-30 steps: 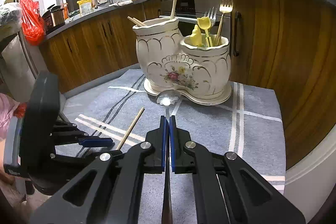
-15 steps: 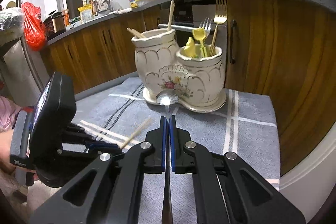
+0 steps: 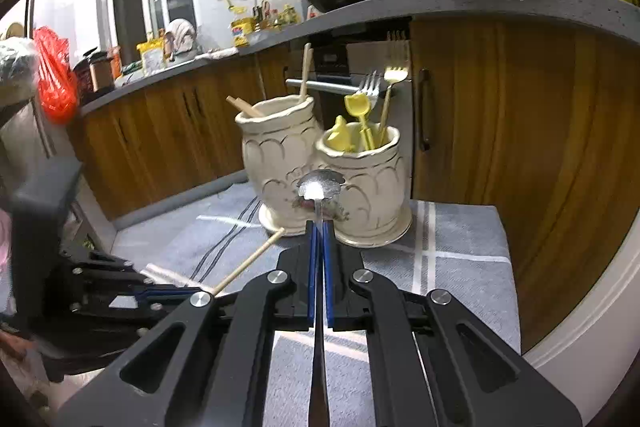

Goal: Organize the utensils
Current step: 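Lift the chopstick with the left tool while the right tool carries the spoon to the short pot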

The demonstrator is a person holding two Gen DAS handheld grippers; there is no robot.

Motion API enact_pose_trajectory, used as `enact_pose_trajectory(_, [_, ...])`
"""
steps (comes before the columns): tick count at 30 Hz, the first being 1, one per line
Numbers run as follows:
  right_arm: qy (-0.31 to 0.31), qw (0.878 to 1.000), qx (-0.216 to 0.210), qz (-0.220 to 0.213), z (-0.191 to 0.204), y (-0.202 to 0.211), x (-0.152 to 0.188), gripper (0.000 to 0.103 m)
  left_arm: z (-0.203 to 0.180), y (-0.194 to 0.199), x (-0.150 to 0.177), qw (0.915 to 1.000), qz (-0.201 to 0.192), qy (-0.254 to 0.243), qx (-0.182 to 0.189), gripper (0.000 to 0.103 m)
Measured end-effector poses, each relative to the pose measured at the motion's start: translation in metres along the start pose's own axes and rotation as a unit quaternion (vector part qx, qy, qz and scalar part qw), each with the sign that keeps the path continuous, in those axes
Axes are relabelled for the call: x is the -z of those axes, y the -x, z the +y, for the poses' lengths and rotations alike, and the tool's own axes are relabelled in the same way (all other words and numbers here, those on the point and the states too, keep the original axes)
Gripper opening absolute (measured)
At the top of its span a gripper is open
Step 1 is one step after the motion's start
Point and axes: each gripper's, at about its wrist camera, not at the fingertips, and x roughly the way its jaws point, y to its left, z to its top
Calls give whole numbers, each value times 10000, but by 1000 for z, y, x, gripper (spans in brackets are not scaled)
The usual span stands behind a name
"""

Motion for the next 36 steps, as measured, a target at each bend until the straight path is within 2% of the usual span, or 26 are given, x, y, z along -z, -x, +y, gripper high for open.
enact_pose_trajectory(8, [-141,9975,279,-638,-11,18,-11,3,-6,33,-8,9948,-993,-11,233,5])
enact_pose_trajectory(12, [-221,9929,457,-1072,-17,29,-21,3,-4,54,-15,9861,-1620,23,368,5])
enact_pose_trajectory(15, [-250,9880,549,-1423,-18,33,-33,3,2,60,-25,9788,-2032,73,267,5])
enact_pose_trajectory(22, [-326,9806,494,-1869,-19,18,-73,3,32,58,-63,9650,-2545,477,405,5])
enact_pose_trajectory(28, [-427,9738,508,-2175,-25,-6,-101,3,48,56,-93,9489,-3081,596,344,5])
enact_pose_trajectory(33, [-629,9660,323,-2489,-38,-22,-110,3,66,47,-124,9320,-3499,804,504,5])
enact_pose_trajectory(36, [-759,9637,145,-2555,-47,-37,-117,3,72,40,-137,9214,-3775,857,343,5])
